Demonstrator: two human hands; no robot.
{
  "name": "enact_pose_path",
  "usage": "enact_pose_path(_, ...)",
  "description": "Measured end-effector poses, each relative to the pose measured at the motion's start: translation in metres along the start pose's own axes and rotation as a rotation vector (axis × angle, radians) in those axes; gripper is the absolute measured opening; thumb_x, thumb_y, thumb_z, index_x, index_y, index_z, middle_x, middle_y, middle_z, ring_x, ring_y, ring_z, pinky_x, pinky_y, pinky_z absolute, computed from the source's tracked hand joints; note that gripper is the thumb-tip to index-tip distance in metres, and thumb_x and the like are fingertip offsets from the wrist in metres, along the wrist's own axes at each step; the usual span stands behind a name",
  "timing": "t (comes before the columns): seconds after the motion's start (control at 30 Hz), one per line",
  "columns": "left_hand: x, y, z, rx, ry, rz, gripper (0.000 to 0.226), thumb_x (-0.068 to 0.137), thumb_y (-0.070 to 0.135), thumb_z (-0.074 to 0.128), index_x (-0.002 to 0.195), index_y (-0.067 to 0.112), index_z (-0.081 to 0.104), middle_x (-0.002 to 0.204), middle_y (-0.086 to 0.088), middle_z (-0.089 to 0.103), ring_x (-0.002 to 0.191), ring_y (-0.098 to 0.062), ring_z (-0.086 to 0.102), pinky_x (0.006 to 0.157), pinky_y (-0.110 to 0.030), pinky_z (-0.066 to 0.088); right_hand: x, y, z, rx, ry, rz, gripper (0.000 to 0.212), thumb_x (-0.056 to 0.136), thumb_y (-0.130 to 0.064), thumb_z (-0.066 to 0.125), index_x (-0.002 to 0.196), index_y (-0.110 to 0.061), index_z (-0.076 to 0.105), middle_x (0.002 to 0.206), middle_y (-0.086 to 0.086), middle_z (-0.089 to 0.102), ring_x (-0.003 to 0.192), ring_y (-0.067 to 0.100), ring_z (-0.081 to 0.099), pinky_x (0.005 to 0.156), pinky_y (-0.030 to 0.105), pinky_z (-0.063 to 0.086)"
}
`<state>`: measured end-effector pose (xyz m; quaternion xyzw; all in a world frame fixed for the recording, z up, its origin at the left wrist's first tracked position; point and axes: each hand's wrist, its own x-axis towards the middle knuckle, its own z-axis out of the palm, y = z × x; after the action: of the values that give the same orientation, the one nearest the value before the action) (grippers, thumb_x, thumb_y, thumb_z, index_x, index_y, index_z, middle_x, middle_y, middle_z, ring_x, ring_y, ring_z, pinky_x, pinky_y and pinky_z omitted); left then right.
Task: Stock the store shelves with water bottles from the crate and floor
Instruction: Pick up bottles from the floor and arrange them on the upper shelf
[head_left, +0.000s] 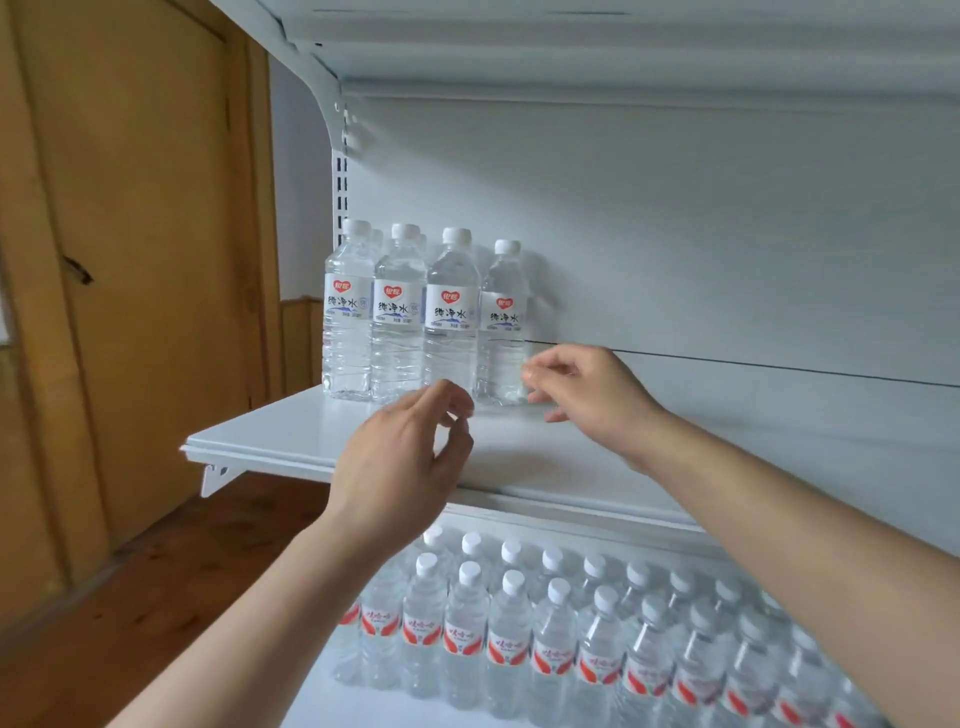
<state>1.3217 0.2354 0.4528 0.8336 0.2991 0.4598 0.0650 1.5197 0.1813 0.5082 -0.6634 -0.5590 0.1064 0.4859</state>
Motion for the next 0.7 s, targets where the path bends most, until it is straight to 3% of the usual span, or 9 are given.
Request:
enact_pose_path(0.07, -0.016, 0.003, 0.002, -0.106, 0.042, 0.038, 0.017, 0.1, 0.024, 0.054, 0.116, 0.026, 0.059, 0.112, 0.013, 0.066, 0.102, -0.006, 0.061, 0.085, -0.034, 0.053, -0.062, -0.013, -0.012, 0.197, -0.008, -0.1, 0.013, 0.098, -0.013, 0.062, 0.104, -0.007, 0.072, 0.097, 0.014, 0.074, 0.092, 0.024, 0.073, 0.08, 0.038, 0.062)
enact_pose_path(0.17, -0.062, 0.018, 0.005, -0.269, 0.102, 0.03, 0.027, 0.099, 0.014, 0.057, 0.125, 0.023, 0.059, 0.123, 0.013, 0.064, 0.119, -0.003, 0.057, 0.099, -0.018, 0.044, -0.164, -0.006, -0.021, 0.398, 0.022, -0.162, 0.016, 0.099, -0.004, 0.058, 0.1, -0.001, 0.073, 0.086, 0.019, 0.072, 0.077, 0.026, 0.07, 0.069, 0.033, 0.058)
enact_pose_path(0.27, -0.123, 0.043, 0.013, -0.438, 0.153, -0.028, 0.034, 0.094, 0.01, 0.054, 0.127, 0.017, 0.059, 0.133, 0.011, 0.061, 0.127, -0.004, 0.055, 0.105, -0.016, 0.039, -0.244, 0.037, -0.01, 0.496, 0.034, -0.023, 0.017, 0.093, -0.014, 0.061, 0.093, -0.006, 0.076, 0.079, 0.021, 0.069, 0.068, 0.03, 0.066, 0.064, 0.033, 0.055)
enact_pose_path(0.33, -0.172, 0.055, 0.028, -0.564, 0.106, -0.154, 0.033, 0.095, 0.003, 0.054, 0.123, 0.02, 0.061, 0.127, 0.015, 0.064, 0.119, -0.006, 0.059, 0.099, -0.018, 0.044, -0.289, 0.078, 0.008, 0.506, 0.023, 0.138, 0.017, 0.095, -0.012, 0.06, 0.092, -0.009, 0.076, 0.077, 0.02, 0.069, 0.065, 0.029, 0.065, 0.062, 0.032, 0.053)
enact_pose_path(0.4, -0.222, 0.064, 0.054, -0.695, -0.031, -0.385, 0.034, 0.096, -0.004, 0.054, 0.113, 0.023, 0.063, 0.115, 0.014, 0.069, 0.107, -0.009, 0.064, 0.09, -0.025, 0.05, -0.331, 0.122, 0.029, 0.518, 0.022, 0.358, 0.019, 0.099, -0.005, 0.059, 0.091, -0.008, 0.077, 0.076, 0.018, 0.07, 0.065, 0.028, 0.065, 0.06, 0.031, 0.051)
enact_pose_path(0.53, -0.316, 0.072, 0.114, -0.912, -0.288, -0.807, 0.024, 0.091, -0.013, 0.052, 0.097, 0.007, 0.064, 0.099, -0.002, 0.073, 0.093, -0.024, 0.07, 0.078, -0.031, 0.052, -0.407, 0.187, 0.063, 0.601, 0.105, 0.804, 0.013, 0.096, -0.01, 0.063, 0.095, -0.008, 0.075, 0.08, 0.016, 0.073, 0.067, 0.025, 0.066, 0.058, 0.031, 0.049)
enact_pose_path(0.7, -0.43, 0.067, 0.154, -0.778, -0.741, -1.177, 0.012, 0.092, -0.006, 0.056, 0.096, 0.0, 0.066, 0.08, -0.012, 0.071, 0.068, -0.022, 0.064, 0.059, -0.028, 0.044, -0.479, 0.24, 0.069, 0.502, 0.146, 1.136, 0.014, 0.099, -0.013, 0.06, 0.109, -0.006, 0.068, 0.077, 0.011, 0.07, 0.06, 0.02, 0.066, 0.052, 0.028, 0.054)
